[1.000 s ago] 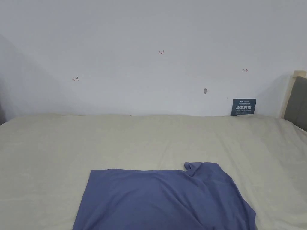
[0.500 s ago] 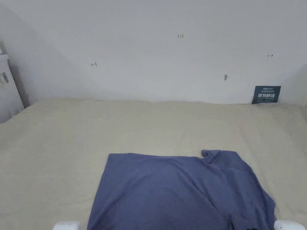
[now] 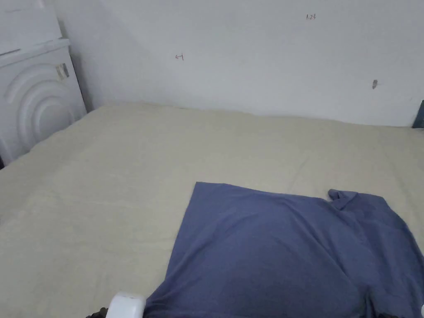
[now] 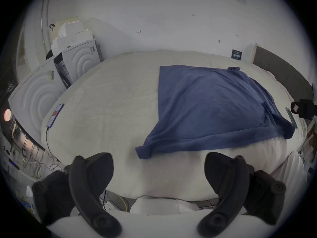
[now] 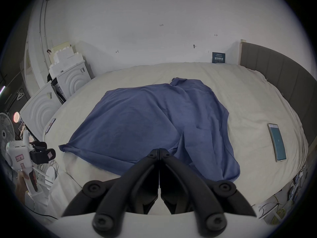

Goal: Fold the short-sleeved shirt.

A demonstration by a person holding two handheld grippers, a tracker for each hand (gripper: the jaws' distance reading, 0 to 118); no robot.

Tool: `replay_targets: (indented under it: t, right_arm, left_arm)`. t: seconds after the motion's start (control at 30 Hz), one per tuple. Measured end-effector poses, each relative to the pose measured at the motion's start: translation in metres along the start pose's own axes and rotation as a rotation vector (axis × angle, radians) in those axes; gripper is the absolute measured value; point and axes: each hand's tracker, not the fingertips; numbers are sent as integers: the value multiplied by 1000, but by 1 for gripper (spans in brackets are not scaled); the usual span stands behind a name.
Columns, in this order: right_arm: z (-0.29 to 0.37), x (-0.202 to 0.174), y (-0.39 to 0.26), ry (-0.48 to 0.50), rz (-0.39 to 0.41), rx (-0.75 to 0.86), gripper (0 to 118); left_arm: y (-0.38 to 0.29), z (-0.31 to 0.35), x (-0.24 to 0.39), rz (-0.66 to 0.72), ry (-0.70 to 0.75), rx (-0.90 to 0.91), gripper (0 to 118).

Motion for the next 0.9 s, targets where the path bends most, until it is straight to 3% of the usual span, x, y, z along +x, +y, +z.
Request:
replay_targets:
  t: [0.1,0.2,0.27,0.3,0.33,0.4,0.43,0.47,0.67,0.87,0.9]
  right_arm:
    - [-7,-2,0,2,-2,-21,4]
    - [-11,-3,0,8,-4,-37,4]
    - [-12,-2,0,2,1,-45,4]
    - [-13,-2,0,-2,1,-47,4]
    - [-14,0,1,-2,-6,-52,4]
    - [-15,3,1,-7,-18,-56,4]
    - [-16,4,1,-8,-25,-56,4]
    - [-16,5,1,-12,-31,-58,4]
    - [-10,16,-2,-22,-49,-59,4]
    - [0,42,-9,-101,-76,-58,4]
    - [0,45,-11,-129,-50,-50,5]
  left_arm:
    - [2,-30,0,-59,26,-59,109]
    - [2,-55,-11,15,-46,-130,102]
    - [2,-66,-17,51,-61,-169,79]
    - [1,-72,-18,54,-40,-166,56]
    - [2,-76,-20,65,-35,-183,44]
    - [3,-79,-22,70,-74,-191,37]
    - [4,-79,-21,52,-72,-186,27]
    - [5,-78,-19,28,-81,-186,5]
    - [10,-77,-10,14,-57,-170,5]
    - [14,-71,-15,45,-70,-161,5]
    - [13,-69,-15,50,-69,-151,5]
